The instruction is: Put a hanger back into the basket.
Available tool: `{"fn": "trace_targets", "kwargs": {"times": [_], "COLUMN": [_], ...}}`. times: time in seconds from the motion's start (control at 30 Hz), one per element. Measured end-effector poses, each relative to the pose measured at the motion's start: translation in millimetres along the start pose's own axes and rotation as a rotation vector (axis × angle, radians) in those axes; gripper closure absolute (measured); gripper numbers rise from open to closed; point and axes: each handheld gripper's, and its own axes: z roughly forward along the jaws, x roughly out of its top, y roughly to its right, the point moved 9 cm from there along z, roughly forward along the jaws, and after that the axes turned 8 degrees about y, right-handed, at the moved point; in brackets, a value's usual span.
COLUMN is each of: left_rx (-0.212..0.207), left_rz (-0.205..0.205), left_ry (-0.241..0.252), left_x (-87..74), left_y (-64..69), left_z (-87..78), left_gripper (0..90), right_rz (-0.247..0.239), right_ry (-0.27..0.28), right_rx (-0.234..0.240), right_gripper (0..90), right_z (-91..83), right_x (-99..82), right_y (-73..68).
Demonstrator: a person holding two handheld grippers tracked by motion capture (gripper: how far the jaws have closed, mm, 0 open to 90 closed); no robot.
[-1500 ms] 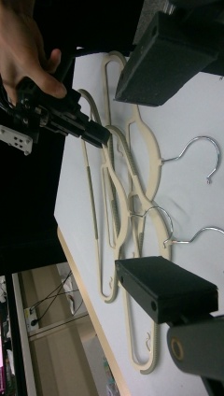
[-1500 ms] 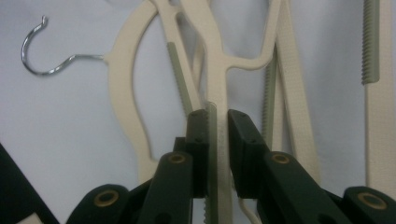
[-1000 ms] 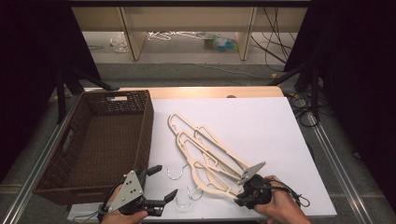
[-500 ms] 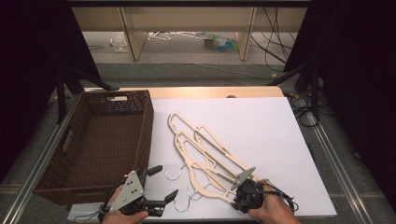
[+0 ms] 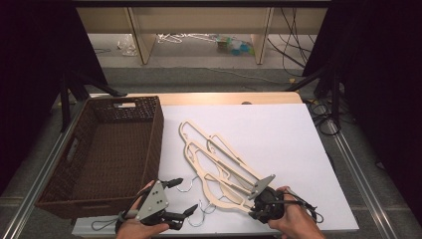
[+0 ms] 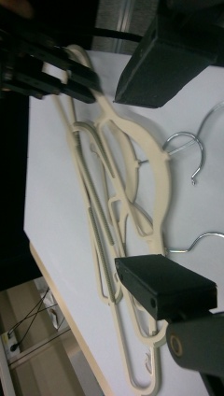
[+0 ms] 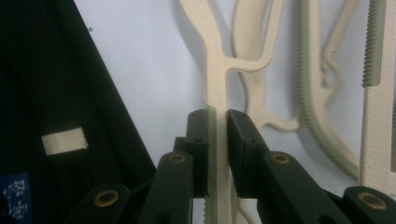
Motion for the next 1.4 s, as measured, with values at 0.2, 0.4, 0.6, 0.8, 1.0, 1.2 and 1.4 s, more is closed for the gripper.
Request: {"fn": "trace_targets", "kwargs": {"times": [0.2, 0.4, 0.6, 0.8, 1.0, 1.2, 1.4], "left_rx": [-0.057, -0.07, -0.108, -0.136, -0.134, -0.148, -0.187], "left_rz": [0.099, 0.196, 0.266, 0.304, 0.34, 0.42, 0.479], "left_ry": [-0.089, -0.182, -0.235, -0.26, -0.27, -0.293, -0.3], "left_x": [-16.6, -31.7, -42.5, -47.8, -48.3, -48.8, -50.5], "left_y": [4.1, -1.2, 0.8, 2.9, 3.4, 6.3, 11.4], "left_z": [21.4, 39.8, 56.2, 62.5, 68.1, 72.8, 76.9], "left_gripper": [19.0, 23.9, 25.4, 25.7, 25.9, 26.5, 31.8], "right_rz": [-0.052, -0.064, -0.066, -0.069, -0.079, -0.087, -0.093], "right_ry": [0.009, 0.011, 0.007, 0.003, 0.005, -0.001, -0.001], "right_rx": [0.018, 0.029, 0.036, 0.037, 0.038, 0.046, 0.053], "right_gripper": [79.3, 79.2, 79.2, 79.2, 79.2, 79.2, 79.2], "right_z": [-20.5, -32.9, -36.1, -37.5, -39.7, -38.8, -39.4], "right_x": [-0.1, -0.7, -1.0, -1.3, -0.2, -0.6, -0.1], "right_y": [4.5, 7.0, 6.1, 5.8, 4.6, 2.5, 1.0]}}
